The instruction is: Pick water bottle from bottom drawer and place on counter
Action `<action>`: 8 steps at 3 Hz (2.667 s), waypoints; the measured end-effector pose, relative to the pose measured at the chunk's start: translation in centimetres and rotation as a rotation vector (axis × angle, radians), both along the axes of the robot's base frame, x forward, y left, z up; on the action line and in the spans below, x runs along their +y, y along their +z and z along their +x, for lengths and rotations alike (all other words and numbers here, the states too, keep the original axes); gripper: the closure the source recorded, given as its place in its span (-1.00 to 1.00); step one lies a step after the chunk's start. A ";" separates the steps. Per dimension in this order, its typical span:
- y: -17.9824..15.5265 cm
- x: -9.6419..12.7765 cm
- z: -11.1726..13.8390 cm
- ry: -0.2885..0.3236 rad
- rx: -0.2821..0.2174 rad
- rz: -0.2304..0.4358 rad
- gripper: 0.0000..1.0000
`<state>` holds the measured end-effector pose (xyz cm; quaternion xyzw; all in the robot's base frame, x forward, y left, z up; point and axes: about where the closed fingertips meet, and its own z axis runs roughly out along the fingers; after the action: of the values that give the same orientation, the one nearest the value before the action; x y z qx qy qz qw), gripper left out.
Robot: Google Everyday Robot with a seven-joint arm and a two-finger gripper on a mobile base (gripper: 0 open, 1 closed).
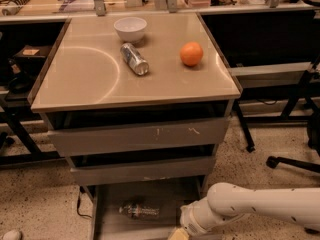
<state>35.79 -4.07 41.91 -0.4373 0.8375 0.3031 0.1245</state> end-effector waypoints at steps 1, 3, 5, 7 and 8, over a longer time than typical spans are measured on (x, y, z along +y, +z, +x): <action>0.0 0.0 0.0 0.000 0.000 0.000 -1.00; -5.6 1.9 3.2 -0.084 -0.085 0.077 -1.00; -7.7 2.7 5.2 -0.107 -0.119 0.114 -1.00; -13.4 7.0 9.4 -0.082 -0.177 0.130 -1.00; -13.7 7.2 9.4 -0.085 -0.178 0.136 -1.00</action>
Offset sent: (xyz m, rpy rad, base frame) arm 0.0350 0.0166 -0.0792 0.0958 -0.0937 -0.1570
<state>45.19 3.17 28.23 -0.4172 0.8184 0.3136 0.2405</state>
